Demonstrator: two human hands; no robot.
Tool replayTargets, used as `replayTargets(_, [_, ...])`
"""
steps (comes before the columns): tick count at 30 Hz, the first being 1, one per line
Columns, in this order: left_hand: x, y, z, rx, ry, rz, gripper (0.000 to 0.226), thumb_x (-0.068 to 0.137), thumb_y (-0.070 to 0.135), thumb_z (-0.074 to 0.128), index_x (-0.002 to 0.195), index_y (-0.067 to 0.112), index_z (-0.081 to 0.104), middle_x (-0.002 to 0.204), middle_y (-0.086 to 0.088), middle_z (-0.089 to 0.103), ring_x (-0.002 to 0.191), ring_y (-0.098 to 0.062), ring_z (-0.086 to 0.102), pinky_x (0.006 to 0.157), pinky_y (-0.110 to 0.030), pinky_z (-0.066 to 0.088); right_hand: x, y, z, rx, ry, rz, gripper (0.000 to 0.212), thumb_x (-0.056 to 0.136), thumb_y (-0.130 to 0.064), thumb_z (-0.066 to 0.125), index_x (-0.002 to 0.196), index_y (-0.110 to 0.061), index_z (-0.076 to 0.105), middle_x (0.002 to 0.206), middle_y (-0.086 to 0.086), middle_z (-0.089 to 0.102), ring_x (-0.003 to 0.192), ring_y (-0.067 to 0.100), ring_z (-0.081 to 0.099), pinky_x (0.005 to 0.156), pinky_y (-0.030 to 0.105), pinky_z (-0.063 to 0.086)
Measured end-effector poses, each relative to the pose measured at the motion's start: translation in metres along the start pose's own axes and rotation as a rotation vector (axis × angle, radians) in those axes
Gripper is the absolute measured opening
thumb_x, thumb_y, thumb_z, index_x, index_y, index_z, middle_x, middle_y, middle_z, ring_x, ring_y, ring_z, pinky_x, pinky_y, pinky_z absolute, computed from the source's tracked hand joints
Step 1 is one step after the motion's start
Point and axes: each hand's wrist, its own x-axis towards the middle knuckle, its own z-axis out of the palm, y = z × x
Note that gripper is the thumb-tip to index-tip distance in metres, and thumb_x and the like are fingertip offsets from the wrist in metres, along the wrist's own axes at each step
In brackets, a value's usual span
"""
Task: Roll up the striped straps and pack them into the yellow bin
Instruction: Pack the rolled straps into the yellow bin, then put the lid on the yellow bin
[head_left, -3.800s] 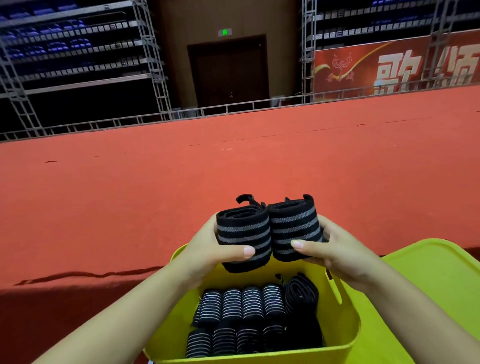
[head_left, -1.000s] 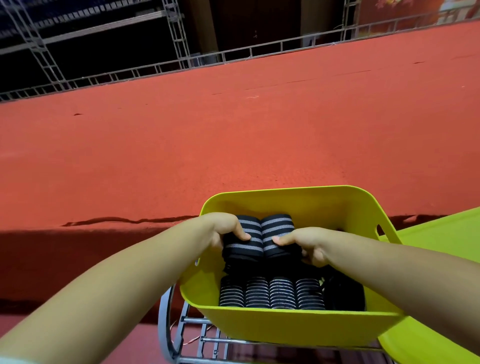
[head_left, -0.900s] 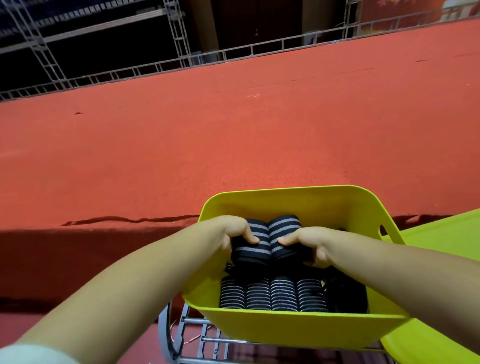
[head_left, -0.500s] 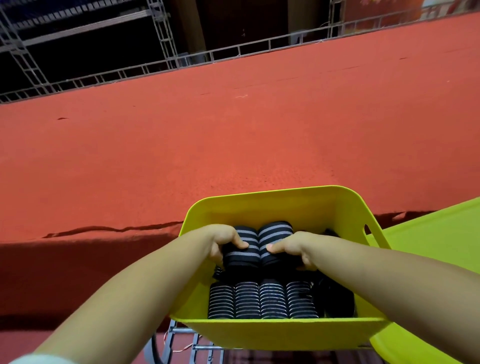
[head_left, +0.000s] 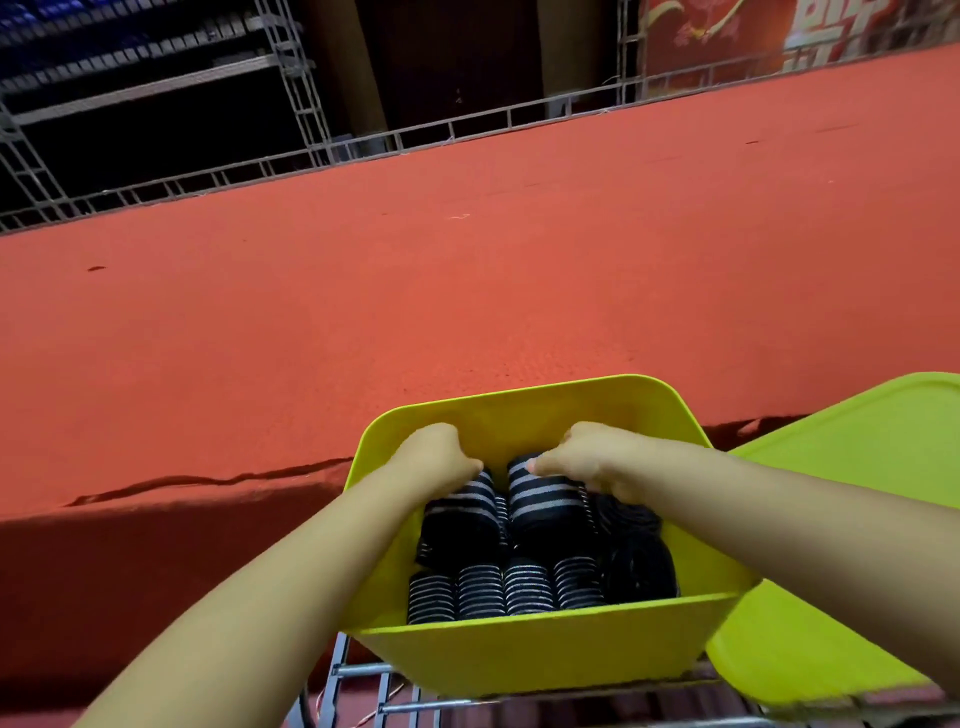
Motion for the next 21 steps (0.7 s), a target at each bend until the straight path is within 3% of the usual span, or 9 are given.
replayTargets(2, [-0.017, 0.023, -0.010, -0.235, 0.098, 0.053, 0.032, 0.093, 0.033, 0.060, 0.118, 0.012, 0.061, 0.113, -0.004, 0.064, 0.100, -0.022, 0.061, 0.081, -0.032, 0.050, -0.015, 0.006, -0.023, -0.014, 0.070, -0.094, 0.050, 0.086, -0.038, 0.067, 0.126, -0.009, 0.056, 0.116, 0.005, 0.060, 0.102, 0.021, 0.057, 0.087, 0.031, 0.050])
replayTargets(3, [-0.026, 0.037, -0.014, -0.349, 0.136, 0.100, 0.029, 0.093, 0.031, 0.059, 0.117, 0.014, 0.061, 0.114, -0.003, 0.065, 0.098, -0.020, 0.063, 0.083, -0.032, 0.051, -0.024, 0.012, -0.037, 0.000, 0.128, -0.144, 0.050, 0.085, -0.038, 0.069, 0.127, -0.012, 0.058, 0.124, 0.005, 0.059, 0.109, 0.021, 0.056, 0.092, 0.033, 0.049])
replayTargets(6, [-0.061, 0.089, -0.020, -0.664, 0.182, 0.295, 0.018, 0.094, 0.024, 0.058, 0.109, 0.017, 0.065, 0.108, -0.001, 0.068, 0.099, -0.019, 0.065, 0.089, -0.037, 0.054, -0.057, 0.045, -0.087, 0.009, 0.406, -0.269, 0.035, 0.088, -0.031, 0.066, 0.118, -0.014, 0.064, 0.119, 0.005, 0.063, 0.106, 0.018, 0.057, 0.081, 0.026, 0.045])
replayTargets(9, [-0.094, 0.149, -0.014, -0.875, 0.105, 0.461, 0.007, 0.092, 0.018, 0.059, 0.090, 0.023, 0.063, 0.087, 0.002, 0.067, 0.095, -0.024, 0.068, 0.084, -0.041, 0.055, -0.074, 0.103, -0.139, -0.169, 0.790, -0.202, 0.037, 0.088, -0.029, 0.066, 0.119, -0.010, 0.063, 0.122, 0.014, 0.062, 0.115, 0.028, 0.055, 0.093, 0.033, 0.042])
replayTargets(11, [-0.113, 0.188, -0.001, -0.924, -0.008, 0.516, 0.009, 0.093, 0.016, 0.059, 0.088, 0.024, 0.059, 0.083, 0.003, 0.065, 0.095, -0.027, 0.067, 0.085, -0.043, 0.054, -0.079, 0.146, -0.163, -0.269, 0.925, -0.055, 0.045, 0.085, -0.032, 0.067, 0.123, -0.009, 0.059, 0.126, 0.020, 0.057, 0.119, 0.036, 0.050, 0.099, 0.042, 0.042])
replayTargets(15, [-0.127, 0.240, 0.044, -0.919, -0.197, 0.515, 0.014, 0.092, 0.017, 0.060, 0.106, 0.016, 0.062, 0.101, -0.003, 0.063, 0.100, -0.025, 0.064, 0.089, -0.042, 0.051, -0.092, 0.212, -0.185, -0.296, 0.911, 0.282, 0.066, 0.084, -0.041, 0.067, 0.137, -0.011, 0.042, 0.135, 0.023, 0.044, 0.124, 0.043, 0.043, 0.100, 0.050, 0.041])
replayTargets(18, [-0.126, 0.252, 0.073, -0.899, -0.311, 0.439, 0.024, 0.094, 0.020, 0.058, 0.117, 0.014, 0.060, 0.108, 0.000, 0.059, 0.108, -0.023, 0.060, 0.091, -0.038, 0.050, -0.096, 0.241, -0.194, -0.222, 0.873, 0.361, 0.065, 0.085, -0.042, 0.065, 0.136, -0.010, 0.039, 0.132, 0.020, 0.050, 0.121, 0.040, 0.048, 0.098, 0.050, 0.043])
replayTargets(21, [-0.121, 0.255, 0.086, -0.929, -0.371, 0.361, 0.016, 0.096, 0.023, 0.054, 0.111, 0.016, 0.057, 0.096, 0.002, 0.056, 0.097, -0.021, 0.058, 0.084, -0.035, 0.048, -0.097, 0.255, -0.199, -0.180, 0.876, 0.355, 0.058, 0.088, -0.037, 0.063, 0.134, -0.008, 0.044, 0.130, 0.017, 0.054, 0.119, 0.036, 0.052, 0.095, 0.045, 0.046])
